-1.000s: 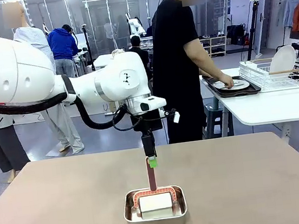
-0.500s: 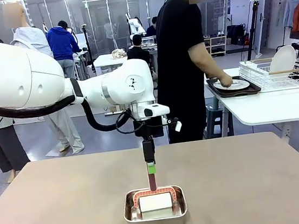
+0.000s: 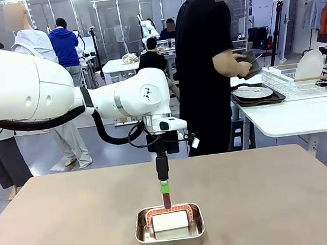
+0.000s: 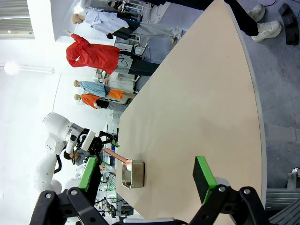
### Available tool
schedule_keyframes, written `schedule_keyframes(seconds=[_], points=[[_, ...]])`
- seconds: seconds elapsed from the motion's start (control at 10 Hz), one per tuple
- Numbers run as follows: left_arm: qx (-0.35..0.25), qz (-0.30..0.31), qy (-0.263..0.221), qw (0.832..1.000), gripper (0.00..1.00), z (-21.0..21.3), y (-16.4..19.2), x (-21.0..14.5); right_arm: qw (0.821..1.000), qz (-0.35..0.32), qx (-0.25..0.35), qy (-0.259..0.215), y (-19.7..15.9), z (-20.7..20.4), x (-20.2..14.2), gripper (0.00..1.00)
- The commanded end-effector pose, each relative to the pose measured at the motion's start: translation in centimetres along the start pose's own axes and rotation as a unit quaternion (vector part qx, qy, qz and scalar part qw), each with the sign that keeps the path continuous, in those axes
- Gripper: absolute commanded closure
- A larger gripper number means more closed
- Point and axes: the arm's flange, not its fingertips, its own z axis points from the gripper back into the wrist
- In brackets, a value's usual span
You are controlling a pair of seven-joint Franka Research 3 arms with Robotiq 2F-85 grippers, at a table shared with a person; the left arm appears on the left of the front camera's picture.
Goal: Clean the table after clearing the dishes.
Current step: When the right (or left) Handle tray is removed, use the right hand (or left hand) to clean the right (or left) side of the table with the Lint Roller.
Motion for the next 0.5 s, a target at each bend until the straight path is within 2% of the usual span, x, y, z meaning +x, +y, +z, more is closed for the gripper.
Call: schedule_keyframes(seconds=[0.0, 0.1, 0.2, 0.3, 0.4], points=[[-0.006, 0.007, -0.005, 1.0, 0.0, 0.08, -0.24, 0.33, 1.0, 0.003, -0.003, -0.002, 0.23, 0.02, -0.16, 0.0], [-0.005, 0.004, -0.006, 1.0, 0.05, 0.01, -0.26, 0.31, 1.0, 0.003, -0.003, -0.002, 0.23, 0.02, -0.16, 0.0], [-0.003, 0.008, -0.001, 1.0, 0.19, 0.11, -0.3, 0.32, 1.0, 0.003, -0.003, -0.002, 0.23, 0.02, -0.16, 0.0], [-0.008, 0.014, 0.001, 1.0, 0.24, 0.15, -0.29, 0.19, 1.0, 0.003, -0.003, -0.002, 0.23, 0.02, -0.16, 0.0], [-0.009, 0.014, 0.0, 1.0, 0.38, 0.16, -0.26, 0.15, 1.0, 0.003, -0.003, -0.002, 0.23, 0.02, -0.16, 0.0]])
